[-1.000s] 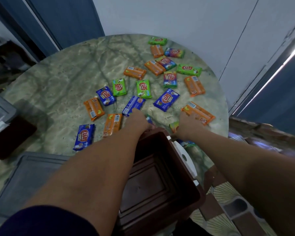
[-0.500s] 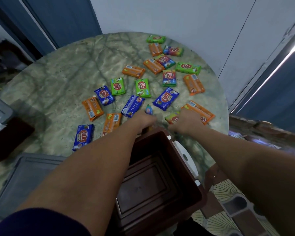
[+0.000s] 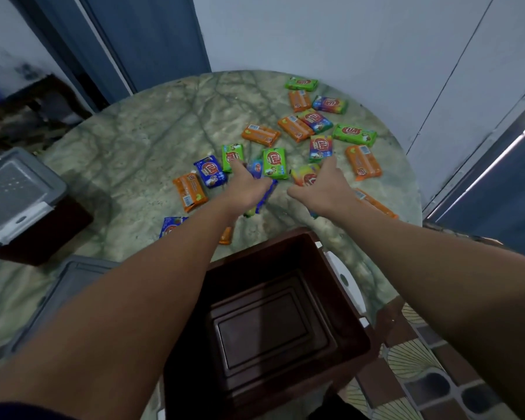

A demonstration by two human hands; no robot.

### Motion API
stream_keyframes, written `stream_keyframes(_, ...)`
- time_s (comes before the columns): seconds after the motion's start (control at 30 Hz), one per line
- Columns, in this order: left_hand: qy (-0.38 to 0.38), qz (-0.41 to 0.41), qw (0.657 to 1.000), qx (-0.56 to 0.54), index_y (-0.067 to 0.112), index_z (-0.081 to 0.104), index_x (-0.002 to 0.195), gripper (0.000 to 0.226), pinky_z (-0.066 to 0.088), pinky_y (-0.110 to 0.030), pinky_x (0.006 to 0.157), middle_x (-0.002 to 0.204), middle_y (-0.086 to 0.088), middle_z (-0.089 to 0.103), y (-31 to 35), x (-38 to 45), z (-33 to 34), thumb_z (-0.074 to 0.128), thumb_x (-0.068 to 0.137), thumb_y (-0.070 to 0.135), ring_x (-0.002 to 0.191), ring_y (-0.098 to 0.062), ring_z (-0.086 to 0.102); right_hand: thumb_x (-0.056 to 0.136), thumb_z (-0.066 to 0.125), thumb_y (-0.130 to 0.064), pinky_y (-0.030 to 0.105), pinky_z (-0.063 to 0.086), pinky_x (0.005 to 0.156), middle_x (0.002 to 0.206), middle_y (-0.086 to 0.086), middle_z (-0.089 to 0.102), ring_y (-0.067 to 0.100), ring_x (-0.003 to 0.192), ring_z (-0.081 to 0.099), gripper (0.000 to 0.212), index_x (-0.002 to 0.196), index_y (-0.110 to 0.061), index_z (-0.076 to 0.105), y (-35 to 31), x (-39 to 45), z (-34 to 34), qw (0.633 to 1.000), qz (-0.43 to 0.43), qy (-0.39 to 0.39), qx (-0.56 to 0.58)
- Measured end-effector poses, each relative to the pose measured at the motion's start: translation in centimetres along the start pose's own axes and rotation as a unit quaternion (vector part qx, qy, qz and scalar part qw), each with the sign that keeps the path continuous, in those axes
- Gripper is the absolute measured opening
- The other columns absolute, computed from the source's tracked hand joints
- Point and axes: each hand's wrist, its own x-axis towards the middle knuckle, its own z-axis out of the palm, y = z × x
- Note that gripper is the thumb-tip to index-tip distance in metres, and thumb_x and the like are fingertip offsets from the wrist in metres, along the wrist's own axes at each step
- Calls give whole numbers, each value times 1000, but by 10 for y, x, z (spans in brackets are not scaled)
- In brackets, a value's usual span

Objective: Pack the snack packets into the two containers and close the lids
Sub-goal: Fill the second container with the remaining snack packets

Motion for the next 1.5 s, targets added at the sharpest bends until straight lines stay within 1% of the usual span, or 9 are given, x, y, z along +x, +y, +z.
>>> stream_keyframes(0.07, 13, 21, 1000, -15, 17, 27, 137, 49, 52, -29, 64, 101, 1, 58, 1, -10, -10, 57, 99, 24, 80, -10, 60, 46, 65, -69, 51, 55, 88, 122, 10, 57, 29, 105, 62, 108, 134, -16, 32, -9, -6, 4, 1000, -21, 5, 2)
stream_keyframes(0.27, 57, 93, 994, 14, 15, 33, 133, 44, 39, -7, 45, 102, 1, 59, -9, -47, -33, 60, 98, 22, 72, -2, 57, 60, 73, -59, 51, 52, 93, 125, 10, 55, 30, 110, 59, 91, 128, -15, 33, -29, -27, 21, 998, -66, -5, -22)
stream_keyframes(0.53, 97, 146, 982, 64, 20, 29, 139, 59, 38, -20, 82, 128, -2, 41, -42, -91, -51, 62, 92, 33, 105, -10, 50, 71, 79, -59, 49, 47, 98, 136, 10, 47, 31, 120, 54, 88, 132, -16, 32, -33, -65, 45, 988, -140, 11, -67)
stream_keyframes(0.73, 102, 175, 974, 102, 23, 25, 145, 67, 44, -33, 95, 139, -4, 35, -68, -119, -49, 61, 92, 42, 115, -17, 49, 71, 80, -50, 44, 49, 94, 138, 9, 46, 32, 119, 56, 89, 138, -16, 31, -25, -90, 52, 978, -180, 32, -96)
stream_keyframes(0.93, 123, 207, 956, 167, 27, 20, 146, 78, 44, -39, 99, 137, -6, 35, -97, -149, -35, 63, 83, 42, 122, -22, 46, 69, 69, -53, 44, 54, 84, 137, 11, 47, 35, 114, 59, 90, 142, -16, 32, -1, -107, 54, 936, -302, 14, -180)
stream_keyframes(1.1, 146, 252, 926, 240, 19, 24, 141, 76, 47, -39, 86, 120, -8, 38, -115, -174, -20, 67, 81, 36, 102, -27, 51, 71, 70, -49, 41, 53, 84, 133, 10, 49, 33, 110, 61, 90, 145, -18, 31, 19, -117, 48, 864, -399, -63, -301)
stream_keyframes(1.3, 19, 165, 909, 383, 29, 34, 135, 71, 52, -42, 90, 124, 0, 44, -134, -178, -10, 73, 77, 44, 109, -22, 53, 66, 76, -47, 36, 43, 73, 120, 3, 53, 27, 106, 58, 83, 133, -23, 34, 36, -122, 54, 790, -425, -195, -397)
stream_keyframes(1.4, -34, 150, 875, 459, 32, 34, 132, 67, 49, -43, 91, 124, -2, 47, -141, -171, -7, 74, 79, 43, 113, -25, 51, 69, 80, -45, 39, 43, 80, 125, 4, 55, 27, 114, 51, 84, 135, -21, 36, 38, -120, 57, 751, -431, -196, -459)
stream_keyframes(1.5, -54, 136, 862, 485, 32, 35, 136, 70, 46, -44, 93, 128, -4, 50, -145, -165, -5, 76, 81, 44, 117, -26, 49, 72, 81, -44, 41, 45, 88, 131, 4, 53, 27, 118, 48, 86, 142, -22, 36, 41, -118, 58, 751, -419, -201, -469)
